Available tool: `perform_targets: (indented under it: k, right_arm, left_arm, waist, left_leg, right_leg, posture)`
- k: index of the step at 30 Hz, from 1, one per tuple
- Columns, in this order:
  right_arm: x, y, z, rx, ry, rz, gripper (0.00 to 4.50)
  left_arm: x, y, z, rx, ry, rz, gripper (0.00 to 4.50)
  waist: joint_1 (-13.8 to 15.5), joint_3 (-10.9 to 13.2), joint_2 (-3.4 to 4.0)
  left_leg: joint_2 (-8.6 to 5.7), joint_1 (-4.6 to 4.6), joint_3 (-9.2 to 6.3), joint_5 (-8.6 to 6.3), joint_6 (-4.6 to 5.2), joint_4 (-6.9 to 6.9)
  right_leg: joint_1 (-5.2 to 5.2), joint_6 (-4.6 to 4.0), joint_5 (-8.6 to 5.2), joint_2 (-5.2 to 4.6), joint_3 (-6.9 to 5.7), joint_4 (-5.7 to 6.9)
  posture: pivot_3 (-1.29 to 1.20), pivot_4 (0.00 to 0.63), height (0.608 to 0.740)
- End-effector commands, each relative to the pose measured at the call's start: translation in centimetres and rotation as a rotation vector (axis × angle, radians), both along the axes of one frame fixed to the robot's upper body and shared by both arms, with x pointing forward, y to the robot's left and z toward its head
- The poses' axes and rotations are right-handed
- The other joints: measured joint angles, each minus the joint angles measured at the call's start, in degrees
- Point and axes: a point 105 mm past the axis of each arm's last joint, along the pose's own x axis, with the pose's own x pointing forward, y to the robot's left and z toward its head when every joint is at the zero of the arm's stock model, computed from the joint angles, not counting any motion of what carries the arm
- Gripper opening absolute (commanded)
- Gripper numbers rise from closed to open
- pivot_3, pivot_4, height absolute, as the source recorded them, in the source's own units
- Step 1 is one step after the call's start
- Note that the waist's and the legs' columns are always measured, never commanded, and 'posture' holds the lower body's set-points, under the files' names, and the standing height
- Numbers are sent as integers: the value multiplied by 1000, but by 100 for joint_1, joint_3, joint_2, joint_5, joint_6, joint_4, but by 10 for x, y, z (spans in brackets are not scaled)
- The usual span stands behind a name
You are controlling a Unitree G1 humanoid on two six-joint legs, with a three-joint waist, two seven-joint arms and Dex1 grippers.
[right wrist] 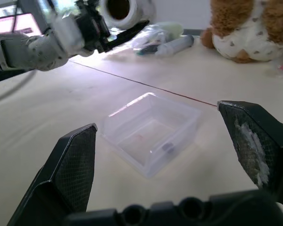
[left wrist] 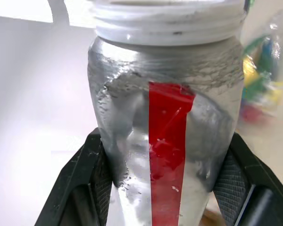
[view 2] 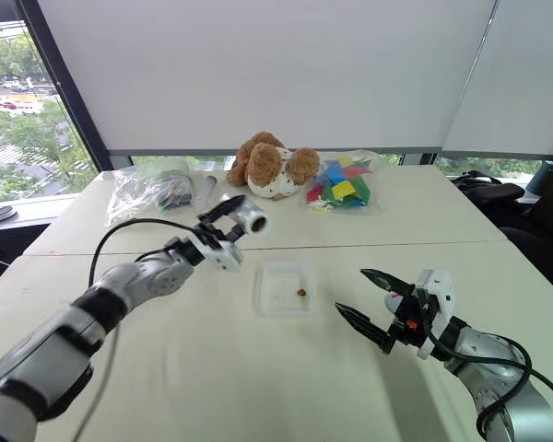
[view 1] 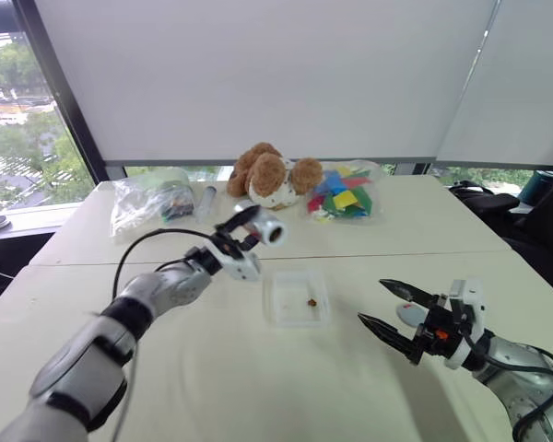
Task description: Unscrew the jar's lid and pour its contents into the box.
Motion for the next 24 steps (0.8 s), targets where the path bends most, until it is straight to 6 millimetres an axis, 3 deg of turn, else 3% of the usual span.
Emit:
perform_targets:
  k: [1, 3, 5, 7, 13, 16, 24]
  right_arm:
    - [-5, 11, 10, -5, -104, 113, 4463]
    - [-4, 16, 12, 0, -150, 168, 4463]
    - [-2, 20, 12, 1, -169, 196, 4463]
    - [-2, 28, 12, -5, -200, 237, 4463]
    - [-1, 41, 9, 8, -218, 300, 4463]
    - [-1, 43, 7, 3, -217, 316, 4463]
    - [3, 43, 5, 3, -213, 317, 4463]
  left_arm:
    - [0, 36, 29, -317, 231, -7, 2220]
    - [-5, 66, 18, -492, 413, 21, 2220]
    - [-18, 88, 11, -614, 485, 9, 2220]
    - [-33, 119, -8, -749, 550, 75, 2220]
    - [-70, 185, -48, -947, 509, 342, 2220]
    - [-78, 200, -63, -974, 485, 438, 2220]
    - [-81, 196, -94, -1006, 531, 459, 2220]
  waist:
    - [17, 0, 0]
    - [24, 0, 0]
    - [-3, -2, 3]
    - [-28, -2, 4]
    - [4, -2, -3]
    - [59, -4, -5]
    - [32, -5, -7]
  left_leg:
    - [-1, -1, -2, 0, 0, 3]
    - [-3, -1, -10, 0, 1, 11]
    - [-3, 8, -11, -1, 3, 11]
    - [-2, 15, -13, -1, 3, 8]
    - [-1, 21, -23, -1, 3, 7]
    - [-4, 22, -23, -1, 2, 15]
    - [-5, 26, -21, -1, 2, 12]
  right_leg:
    - [2, 0, 0, 2, 0, 0]
    - [10, 1, 0, 6, -2, 0]
    - [19, 1, 0, 7, 0, -1]
    - [24, 1, 0, 6, 0, -1]
    - [33, 1, 0, 7, -8, 0]
    - [41, -1, 0, 5, -8, -5]
    - [43, -2, 0, 8, -8, -5]
  posture:
    - [0, 150, 740]
    - [0, 150, 740]
    - [0, 150, 740]
    - [0, 150, 740]
    - [0, 150, 740]
    - [0, 150, 740]
    - [0, 150, 740]
